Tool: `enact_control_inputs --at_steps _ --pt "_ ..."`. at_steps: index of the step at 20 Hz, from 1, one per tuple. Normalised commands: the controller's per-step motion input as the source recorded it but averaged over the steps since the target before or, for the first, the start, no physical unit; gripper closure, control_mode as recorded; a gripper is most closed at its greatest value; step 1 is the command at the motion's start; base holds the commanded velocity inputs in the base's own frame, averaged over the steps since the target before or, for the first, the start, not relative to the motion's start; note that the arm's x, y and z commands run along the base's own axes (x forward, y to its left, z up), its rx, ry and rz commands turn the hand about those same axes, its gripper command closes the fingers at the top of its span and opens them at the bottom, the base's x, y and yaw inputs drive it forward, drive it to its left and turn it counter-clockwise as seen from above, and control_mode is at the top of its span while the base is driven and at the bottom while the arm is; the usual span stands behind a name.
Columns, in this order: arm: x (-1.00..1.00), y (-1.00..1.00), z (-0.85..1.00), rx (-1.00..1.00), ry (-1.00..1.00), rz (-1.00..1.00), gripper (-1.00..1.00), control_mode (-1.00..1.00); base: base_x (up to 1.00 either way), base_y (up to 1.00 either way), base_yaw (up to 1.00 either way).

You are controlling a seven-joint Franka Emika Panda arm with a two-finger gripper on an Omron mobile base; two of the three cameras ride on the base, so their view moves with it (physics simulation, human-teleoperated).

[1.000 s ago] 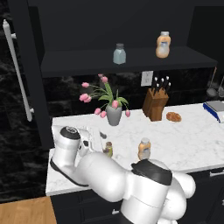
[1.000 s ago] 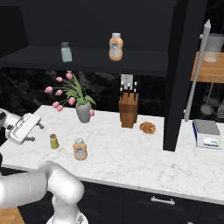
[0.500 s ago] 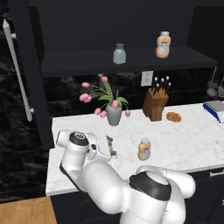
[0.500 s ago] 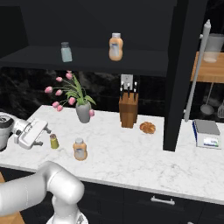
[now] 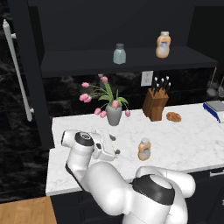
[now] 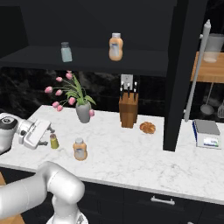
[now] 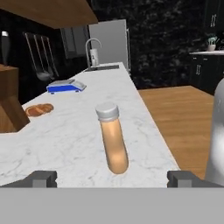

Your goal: Put the shaker and condiment bottle from the counter next to their counterparts in the cabinet.

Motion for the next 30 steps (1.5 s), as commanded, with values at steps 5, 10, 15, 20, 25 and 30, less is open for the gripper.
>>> enact_control_inputs --at_steps 5,10,15,20,25,30 --pt "0.29 0.09 0.0 0.0 0.08 0.0 -1.0 -1.0 0.0 0.0 0.0" --pt "0.25 0.27 -0.08 -0.1 0.26 0.0 -1.0 -1.0 0.0 0.0 0.0" --pt "0.05 0.09 0.0 0.0 0.11 0.0 -1.0 -1.0 0.0 0.0 0.0" --pt "0.0 0.05 -0.15 -0.02 0.09 0.02 -1.0 -1.0 0.0 0.0 0.0" --pt "0.0 0.0 -0.18 0.0 0.0 0.04 -1.0 -1.0 0.0 0.0 0.0" --pt "0.17 0.0 -0.02 0.0 0.0 0.03 -1.0 -1.0 0.0 0.0 0.0"
